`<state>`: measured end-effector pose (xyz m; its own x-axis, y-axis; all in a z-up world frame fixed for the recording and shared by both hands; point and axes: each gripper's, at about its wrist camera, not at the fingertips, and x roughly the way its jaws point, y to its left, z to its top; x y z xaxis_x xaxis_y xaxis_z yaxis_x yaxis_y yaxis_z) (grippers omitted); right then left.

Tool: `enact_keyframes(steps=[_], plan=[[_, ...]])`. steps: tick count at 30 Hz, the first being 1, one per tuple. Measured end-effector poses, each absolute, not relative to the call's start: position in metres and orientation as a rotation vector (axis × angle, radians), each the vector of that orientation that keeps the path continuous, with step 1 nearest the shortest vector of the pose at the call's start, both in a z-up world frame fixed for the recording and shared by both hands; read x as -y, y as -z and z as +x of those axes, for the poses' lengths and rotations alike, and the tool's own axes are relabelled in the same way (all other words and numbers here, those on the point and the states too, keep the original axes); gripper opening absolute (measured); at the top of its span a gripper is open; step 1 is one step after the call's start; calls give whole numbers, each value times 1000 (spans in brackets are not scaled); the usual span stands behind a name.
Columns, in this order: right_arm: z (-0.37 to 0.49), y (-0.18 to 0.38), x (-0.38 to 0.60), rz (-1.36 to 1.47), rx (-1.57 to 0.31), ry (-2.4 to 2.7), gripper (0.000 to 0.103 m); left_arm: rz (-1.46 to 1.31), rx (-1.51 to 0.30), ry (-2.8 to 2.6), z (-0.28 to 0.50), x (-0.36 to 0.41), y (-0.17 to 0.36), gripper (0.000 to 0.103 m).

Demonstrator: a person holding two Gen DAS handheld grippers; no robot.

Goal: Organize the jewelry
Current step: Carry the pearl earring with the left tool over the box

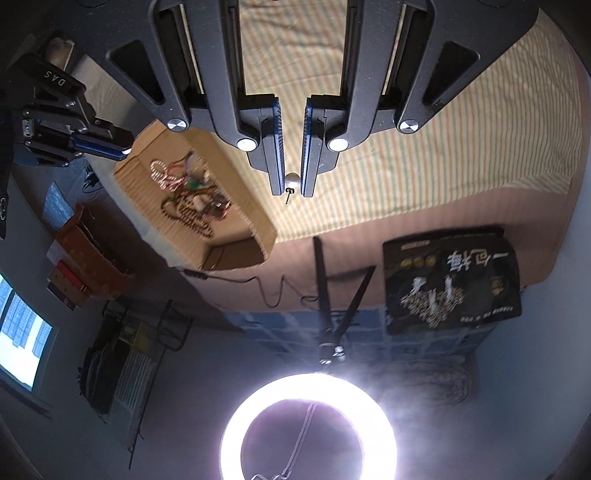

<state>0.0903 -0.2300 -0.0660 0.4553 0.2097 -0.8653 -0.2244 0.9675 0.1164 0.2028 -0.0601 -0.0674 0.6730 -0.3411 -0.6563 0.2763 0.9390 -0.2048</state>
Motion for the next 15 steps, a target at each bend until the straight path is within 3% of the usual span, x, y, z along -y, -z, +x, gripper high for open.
enact_keyframes(steps=[15], plan=[[118, 57, 265, -17, -1050, -214, 7, -97, -736, 404, 238, 125, 62, 7]])
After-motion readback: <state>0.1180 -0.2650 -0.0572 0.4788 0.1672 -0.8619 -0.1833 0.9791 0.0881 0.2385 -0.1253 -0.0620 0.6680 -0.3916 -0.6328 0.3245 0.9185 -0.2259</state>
